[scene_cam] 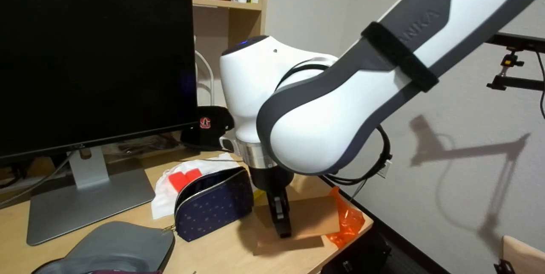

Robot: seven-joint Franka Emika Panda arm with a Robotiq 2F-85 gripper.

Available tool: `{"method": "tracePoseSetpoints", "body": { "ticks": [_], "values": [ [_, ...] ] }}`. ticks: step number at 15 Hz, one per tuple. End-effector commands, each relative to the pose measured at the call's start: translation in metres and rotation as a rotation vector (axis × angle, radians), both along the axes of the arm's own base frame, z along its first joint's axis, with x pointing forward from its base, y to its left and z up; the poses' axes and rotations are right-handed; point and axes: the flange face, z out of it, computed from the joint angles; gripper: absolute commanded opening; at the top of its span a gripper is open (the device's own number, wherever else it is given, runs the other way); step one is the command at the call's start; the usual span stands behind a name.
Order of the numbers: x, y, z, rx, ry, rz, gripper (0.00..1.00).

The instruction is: Move the brown case to the left

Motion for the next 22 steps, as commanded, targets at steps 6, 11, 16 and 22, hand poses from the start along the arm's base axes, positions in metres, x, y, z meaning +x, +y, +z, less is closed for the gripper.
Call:
{"method": "tracePoseSetpoints", "body": {
  "ticks": [6, 11, 16, 22],
  "values": [
    [0.008, 0.002, -0.004, 0.014, 0.011, 0.106, 0.24],
    [0.023, 0.014, -0.015, 0.053, -0.057, 0.211, 0.24],
    [0.041, 0.030, -0.032, 0.086, -0.028, 0.350, 0.24],
    [0.066, 0.066, -0.044, 0.104, 0.038, 0.492, 0.24]
  ]
}}
